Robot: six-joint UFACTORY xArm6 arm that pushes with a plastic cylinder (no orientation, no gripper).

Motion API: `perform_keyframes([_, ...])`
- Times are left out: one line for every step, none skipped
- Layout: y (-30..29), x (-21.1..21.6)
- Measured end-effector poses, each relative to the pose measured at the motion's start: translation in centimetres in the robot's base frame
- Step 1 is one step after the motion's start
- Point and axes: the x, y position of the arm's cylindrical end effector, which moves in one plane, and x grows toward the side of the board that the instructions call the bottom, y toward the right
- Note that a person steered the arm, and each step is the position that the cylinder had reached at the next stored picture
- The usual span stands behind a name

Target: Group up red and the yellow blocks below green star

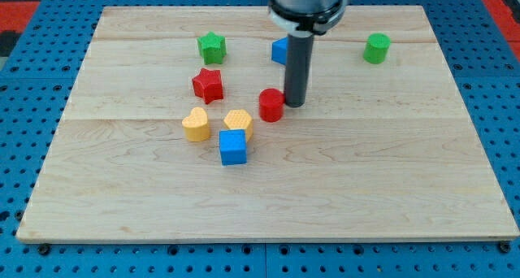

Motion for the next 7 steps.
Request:
perform_keyframes([-6.7, 0.2])
perform_keyframes([-7.4, 0.2])
perform_keyframes([-3.0, 0.4])
perform_keyframes([-4.3, 6.6])
perform_keyframes([-4.8, 10.1])
perform_keyframes([-9.8, 9.9])
perform_keyframes([-14.0, 10.0])
